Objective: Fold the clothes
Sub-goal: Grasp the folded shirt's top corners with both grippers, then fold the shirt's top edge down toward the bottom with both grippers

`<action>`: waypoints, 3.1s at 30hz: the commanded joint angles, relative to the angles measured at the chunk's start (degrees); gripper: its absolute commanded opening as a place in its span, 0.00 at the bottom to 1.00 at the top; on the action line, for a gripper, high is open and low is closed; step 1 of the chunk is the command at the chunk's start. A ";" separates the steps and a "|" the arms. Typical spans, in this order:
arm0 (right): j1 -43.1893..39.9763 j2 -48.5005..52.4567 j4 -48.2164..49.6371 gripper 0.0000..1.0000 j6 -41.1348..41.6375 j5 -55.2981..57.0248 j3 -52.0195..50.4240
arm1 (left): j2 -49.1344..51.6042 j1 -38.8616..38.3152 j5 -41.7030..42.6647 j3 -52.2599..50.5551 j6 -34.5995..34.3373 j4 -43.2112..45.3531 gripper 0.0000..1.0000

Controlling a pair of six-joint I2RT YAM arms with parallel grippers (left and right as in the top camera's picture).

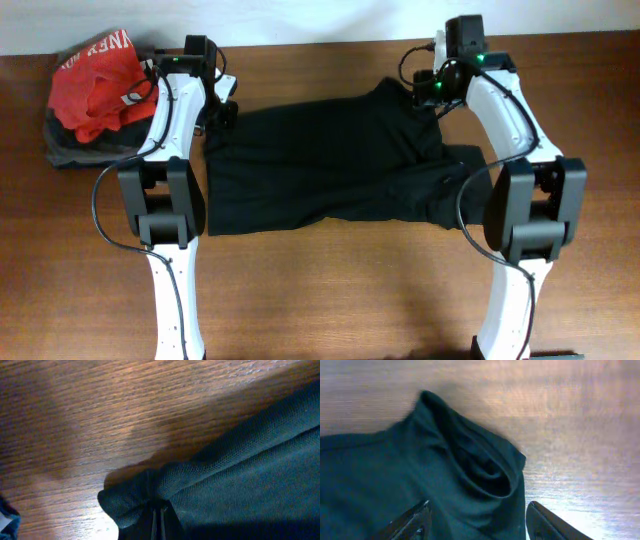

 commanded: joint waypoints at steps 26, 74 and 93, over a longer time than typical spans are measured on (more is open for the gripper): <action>-0.83 6.73 9.14 0.34 7.76 2.51 -1.20 | 0.92 0.09 -0.61 1.01 -2.56 2.86 0.01; -8.63 2.80 -34.97 0.04 -2.05 -9.62 23.41 | 0.92 0.52 -2.34 18.36 -2.12 -11.87 0.01; -11.98 2.82 -49.92 0.04 -9.42 -6.14 21.18 | 1.25 0.52 -6.60 17.66 -2.16 -22.47 0.01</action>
